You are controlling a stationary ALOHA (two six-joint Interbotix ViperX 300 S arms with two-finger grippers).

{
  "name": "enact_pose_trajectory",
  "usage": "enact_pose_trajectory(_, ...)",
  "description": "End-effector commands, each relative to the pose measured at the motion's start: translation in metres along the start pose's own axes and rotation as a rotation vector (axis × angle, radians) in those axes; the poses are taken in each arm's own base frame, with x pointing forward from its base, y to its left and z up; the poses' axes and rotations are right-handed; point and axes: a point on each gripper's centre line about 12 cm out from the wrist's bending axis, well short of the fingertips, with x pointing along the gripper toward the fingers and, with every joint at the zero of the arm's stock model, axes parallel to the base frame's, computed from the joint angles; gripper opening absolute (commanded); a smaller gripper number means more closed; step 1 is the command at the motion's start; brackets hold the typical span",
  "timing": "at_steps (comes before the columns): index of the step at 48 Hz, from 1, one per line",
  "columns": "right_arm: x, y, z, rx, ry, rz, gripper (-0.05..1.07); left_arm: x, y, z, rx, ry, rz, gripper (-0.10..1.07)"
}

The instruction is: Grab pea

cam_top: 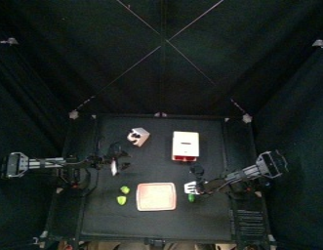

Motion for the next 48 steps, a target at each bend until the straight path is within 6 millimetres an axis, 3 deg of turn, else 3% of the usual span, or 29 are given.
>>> enact_pose_trajectory(1,-0.008,0.011,-0.002,0.000,-0.002,0.015,0.82,0.000,0.001,0.007,-0.002,-0.018,0.001,0.86)
enact_pose_trajectory(48,0.034,0.004,-0.014,0.038,0.069,-0.002,0.82,0.000,0.003,0.005,-0.007,-0.013,0.009,0.86)
